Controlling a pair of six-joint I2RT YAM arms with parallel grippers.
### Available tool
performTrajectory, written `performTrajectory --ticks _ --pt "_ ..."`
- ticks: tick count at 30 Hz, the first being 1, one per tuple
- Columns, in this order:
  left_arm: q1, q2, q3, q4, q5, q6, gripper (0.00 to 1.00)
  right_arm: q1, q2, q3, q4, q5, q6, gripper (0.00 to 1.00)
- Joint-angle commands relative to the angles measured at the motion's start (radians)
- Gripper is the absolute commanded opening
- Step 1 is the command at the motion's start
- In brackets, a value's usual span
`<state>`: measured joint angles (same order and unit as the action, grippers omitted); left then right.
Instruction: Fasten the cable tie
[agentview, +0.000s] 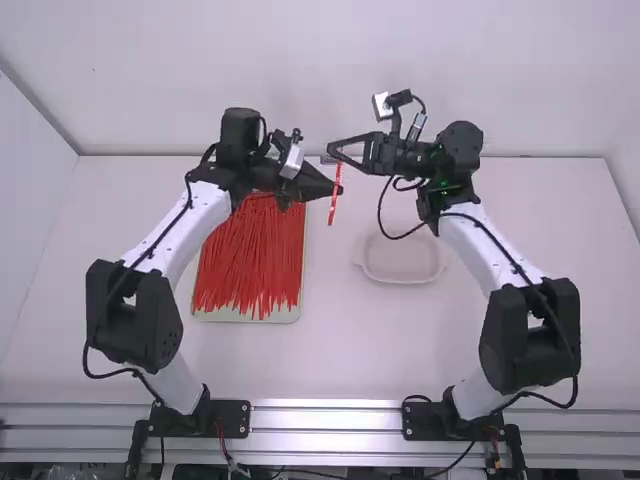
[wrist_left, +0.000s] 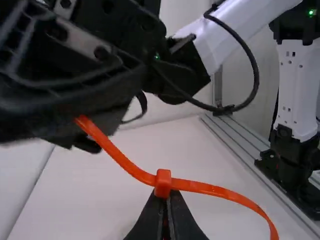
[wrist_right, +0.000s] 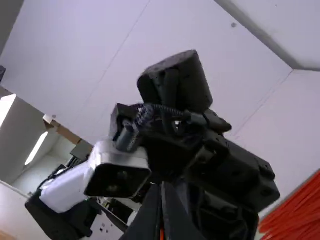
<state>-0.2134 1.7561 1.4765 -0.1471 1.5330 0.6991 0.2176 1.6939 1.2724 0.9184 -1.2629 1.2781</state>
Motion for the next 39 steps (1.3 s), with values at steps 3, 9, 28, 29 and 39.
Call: performTrajectory --ticks 3,9,28,29,39 --pt "-0.015 -0.002 -0.011 -0.109 0.012 0.175 0.02 -0.015 -0.014 0.138 0.0 0.074 -0.006 0.0" --pt "-0.015 -0.002 -0.011 -0.195 -0.008 0.251 0.02 -0.015 -0.014 0.203 -0.047 0.075 -0.011 0.0" --pt "-0.016 -0.002 -0.012 -0.253 -0.032 0.28 0.02 -0.039 -0.014 0.356 -0.071 0.082 0.009 0.0" --pt "-0.016 -0.002 -0.012 -0.253 -0.032 0.283 0.02 -0.039 -0.014 0.356 -0.071 0.082 0.009 0.0" --pt "0.01 -0.002 -0.011 -0.203 -0.031 0.257 0.02 -0.04 -0.014 0.328 -0.071 -0.053 0.002 0.98"
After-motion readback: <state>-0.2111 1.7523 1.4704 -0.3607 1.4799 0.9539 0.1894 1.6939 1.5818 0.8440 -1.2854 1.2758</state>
